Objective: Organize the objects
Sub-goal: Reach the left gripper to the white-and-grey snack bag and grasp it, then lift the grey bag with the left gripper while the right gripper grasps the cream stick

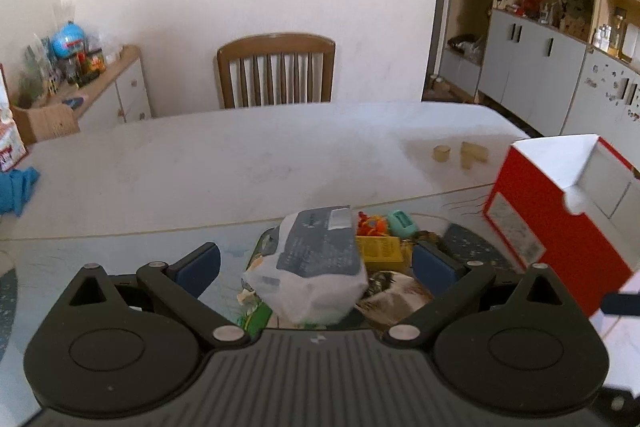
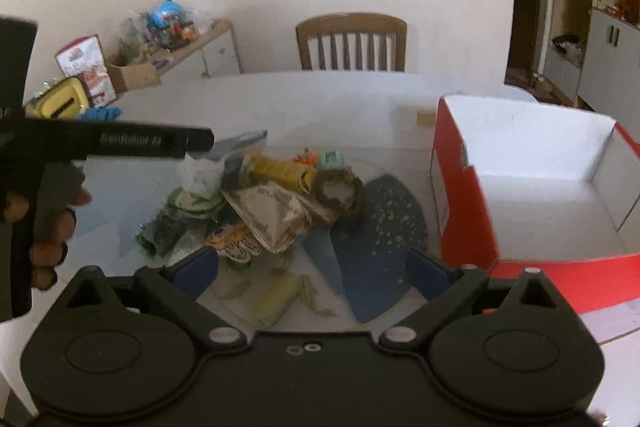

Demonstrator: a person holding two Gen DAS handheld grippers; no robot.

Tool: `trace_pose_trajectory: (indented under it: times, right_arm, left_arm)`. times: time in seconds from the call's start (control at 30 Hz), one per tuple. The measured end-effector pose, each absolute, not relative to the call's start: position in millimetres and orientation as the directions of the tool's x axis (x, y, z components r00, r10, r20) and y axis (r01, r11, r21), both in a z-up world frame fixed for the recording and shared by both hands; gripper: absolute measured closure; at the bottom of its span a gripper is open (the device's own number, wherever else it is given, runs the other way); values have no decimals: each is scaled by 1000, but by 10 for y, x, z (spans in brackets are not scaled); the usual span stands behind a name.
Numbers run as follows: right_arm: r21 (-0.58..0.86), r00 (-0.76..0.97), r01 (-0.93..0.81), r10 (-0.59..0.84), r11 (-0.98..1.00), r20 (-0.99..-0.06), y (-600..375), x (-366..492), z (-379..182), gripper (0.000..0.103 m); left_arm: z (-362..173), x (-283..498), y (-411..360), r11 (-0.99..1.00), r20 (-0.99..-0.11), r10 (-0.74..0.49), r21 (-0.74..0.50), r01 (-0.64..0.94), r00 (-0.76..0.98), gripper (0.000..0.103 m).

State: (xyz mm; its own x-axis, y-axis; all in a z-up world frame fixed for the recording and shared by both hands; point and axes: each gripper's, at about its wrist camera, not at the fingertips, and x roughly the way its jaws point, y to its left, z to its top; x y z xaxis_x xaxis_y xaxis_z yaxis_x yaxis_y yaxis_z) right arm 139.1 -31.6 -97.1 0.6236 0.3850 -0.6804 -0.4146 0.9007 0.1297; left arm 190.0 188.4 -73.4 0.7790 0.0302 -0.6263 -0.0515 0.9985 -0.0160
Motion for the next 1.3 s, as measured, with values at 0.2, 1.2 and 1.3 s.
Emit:
trace_pose_trajectory:
  times: [0.2,1.2,1.3]
  right_arm:
    - [117,607,-407,364,906,-707,-142,1479,-1117,7]
    - [146,427,-362,303,921,-852,202,1843,-1610,63]
    - [162,417,-366,317,916,-852,214,1843,-1601,71]
  left_arm:
    - [-901,2238,1958,1000,-673,6,-12,-20,739,1]
    - [-1207,2671,2303,977,-776,-129,-206,-56,617,35]
    - [-1186,2648,2344,969,-767,-155,-240,-53,622,48]
